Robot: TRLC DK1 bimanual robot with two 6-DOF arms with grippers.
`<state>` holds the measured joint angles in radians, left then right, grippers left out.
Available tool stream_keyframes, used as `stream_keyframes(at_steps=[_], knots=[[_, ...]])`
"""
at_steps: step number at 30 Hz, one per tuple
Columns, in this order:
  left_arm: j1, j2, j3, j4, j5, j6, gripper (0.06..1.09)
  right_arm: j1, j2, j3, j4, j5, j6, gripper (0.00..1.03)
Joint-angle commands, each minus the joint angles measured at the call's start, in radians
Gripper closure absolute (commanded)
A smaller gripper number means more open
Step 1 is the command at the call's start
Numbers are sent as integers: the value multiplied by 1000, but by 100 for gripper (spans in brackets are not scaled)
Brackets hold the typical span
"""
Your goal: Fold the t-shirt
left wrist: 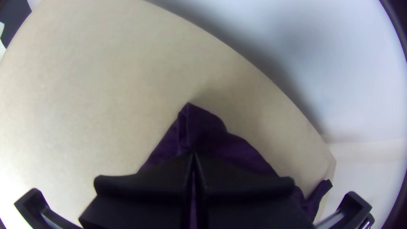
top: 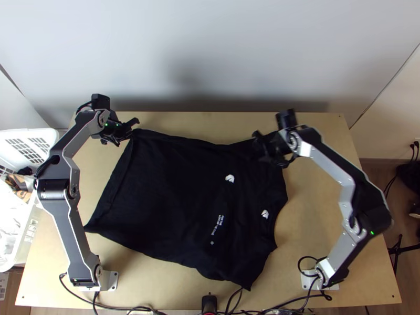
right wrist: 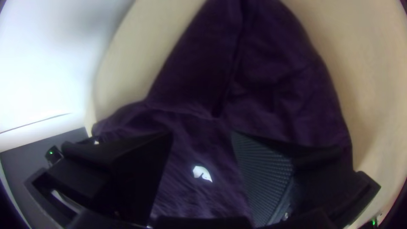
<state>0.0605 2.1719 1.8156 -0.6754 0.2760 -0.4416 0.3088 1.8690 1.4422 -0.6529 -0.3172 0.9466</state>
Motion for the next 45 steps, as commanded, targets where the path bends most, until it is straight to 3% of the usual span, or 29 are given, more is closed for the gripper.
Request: stream_keyframes(at_steps=[1, 6, 8, 10, 16, 19, 21, 22, 24, 27, 34, 45], knots=[[2, -3, 8, 0, -1, 0, 105, 55, 119, 26, -22, -52, -5, 38], [10, -4, 7, -1, -1, 3, 105, 47, 165, 37, 96, -51, -32, 41], [12, -6, 7, -3, -1, 4, 105, 39, 170, 35, 174, -34, -42, 59], [15, -9, 7, -4, -1, 6, 105, 36, 170, 29, 263, 20, -37, 97], [22, -12, 5, -7, -1, 9, 105, 42, 171, 44, 472, 84, -32, 100], [22, -11, 5, -7, -1, 7, 105, 49, 117, -31, 768, 179, -42, 100], [19, -11, 5, -6, 0, 4, 105, 50, 107, -49, 868, 191, -58, 100], [16, -11, 5, -6, 0, 3, 105, 47, 102, -52, 877, 191, -66, 93], [15, -12, 5, -6, 0, 0, 105, 42, 85, -69, 863, 188, -74, 61], [15, -12, 4, -6, 2, -2, 105, 29, 68, -60, 684, 182, -65, 32], [18, -9, 4, -6, 3, -2, 105, 6, 79, 35, 145, 182, -66, 31], [9, -14, 11, -3, 5, -6, 105, 33, 145, 80, 49, 173, -29, 31]])
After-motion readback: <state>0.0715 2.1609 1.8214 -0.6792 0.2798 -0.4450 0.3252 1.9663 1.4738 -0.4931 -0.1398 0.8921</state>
